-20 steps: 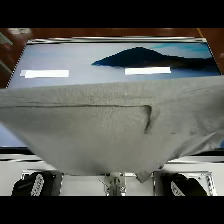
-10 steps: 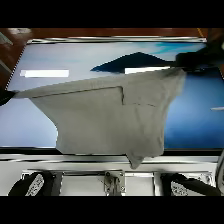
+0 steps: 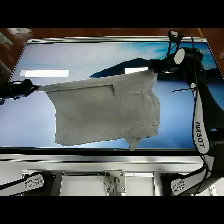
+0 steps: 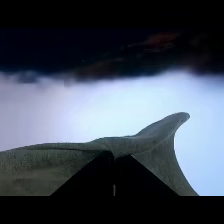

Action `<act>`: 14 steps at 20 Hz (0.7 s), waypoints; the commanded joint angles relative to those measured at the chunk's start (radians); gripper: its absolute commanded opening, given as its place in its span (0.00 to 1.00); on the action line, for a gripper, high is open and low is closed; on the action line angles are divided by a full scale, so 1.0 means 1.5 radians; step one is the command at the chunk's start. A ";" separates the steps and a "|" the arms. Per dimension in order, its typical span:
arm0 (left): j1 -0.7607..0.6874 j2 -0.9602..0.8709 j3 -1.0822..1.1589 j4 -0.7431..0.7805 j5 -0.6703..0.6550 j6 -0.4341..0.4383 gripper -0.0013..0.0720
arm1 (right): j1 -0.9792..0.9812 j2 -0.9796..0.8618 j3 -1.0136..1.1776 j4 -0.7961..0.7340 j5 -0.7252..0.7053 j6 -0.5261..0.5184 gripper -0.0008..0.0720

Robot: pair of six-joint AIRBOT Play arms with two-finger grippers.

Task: Fold the shirts.

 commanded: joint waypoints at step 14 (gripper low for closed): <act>-0.033 -0.109 0.002 0.194 -0.227 -0.050 0.06 | -0.017 -0.095 0.000 -0.014 0.282 0.062 0.10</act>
